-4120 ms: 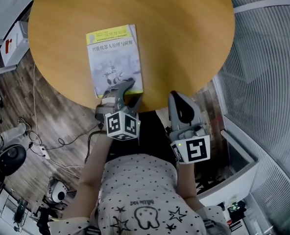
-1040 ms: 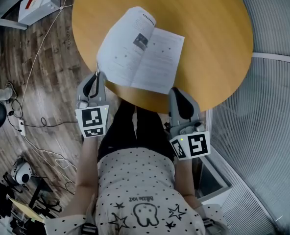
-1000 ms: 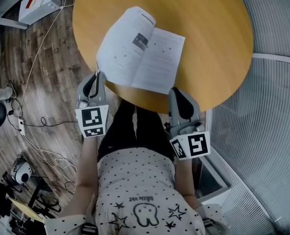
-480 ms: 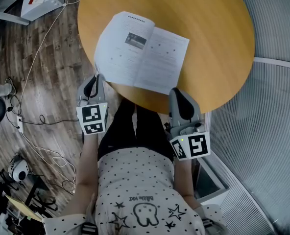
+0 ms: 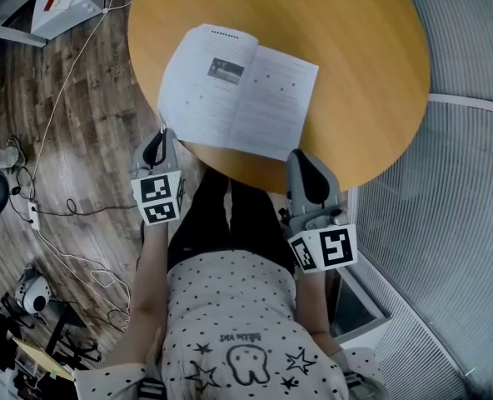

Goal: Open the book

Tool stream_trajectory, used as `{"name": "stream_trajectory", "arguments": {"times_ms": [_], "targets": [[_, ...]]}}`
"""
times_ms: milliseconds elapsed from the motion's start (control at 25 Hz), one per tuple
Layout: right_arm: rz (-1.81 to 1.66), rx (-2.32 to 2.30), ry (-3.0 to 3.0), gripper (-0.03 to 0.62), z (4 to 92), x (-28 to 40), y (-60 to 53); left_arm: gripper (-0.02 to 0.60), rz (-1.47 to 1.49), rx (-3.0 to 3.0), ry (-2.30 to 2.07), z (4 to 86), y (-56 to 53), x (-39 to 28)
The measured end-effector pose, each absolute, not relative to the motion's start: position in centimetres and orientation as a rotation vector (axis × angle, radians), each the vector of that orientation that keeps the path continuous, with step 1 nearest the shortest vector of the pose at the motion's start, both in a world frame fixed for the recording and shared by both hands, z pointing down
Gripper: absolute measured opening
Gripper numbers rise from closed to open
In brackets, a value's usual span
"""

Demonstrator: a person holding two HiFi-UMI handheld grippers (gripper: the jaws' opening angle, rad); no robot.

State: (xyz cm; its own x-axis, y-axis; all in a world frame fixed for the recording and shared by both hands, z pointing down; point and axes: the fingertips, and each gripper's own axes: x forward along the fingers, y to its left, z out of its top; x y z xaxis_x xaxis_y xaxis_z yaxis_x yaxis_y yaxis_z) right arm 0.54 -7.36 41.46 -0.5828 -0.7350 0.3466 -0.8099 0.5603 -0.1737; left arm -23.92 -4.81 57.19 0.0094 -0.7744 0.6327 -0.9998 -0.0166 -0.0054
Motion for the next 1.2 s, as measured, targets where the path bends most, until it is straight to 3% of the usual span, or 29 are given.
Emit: {"name": "stream_trajectory", "arguments": {"times_ms": [1200], "targets": [[0.481, 1.332, -2.548, 0.003, 40.9, 0.8, -7.6, 0.029, 0.770, 1.836, -1.786, 60.3, -5.0, -24.1]]}}
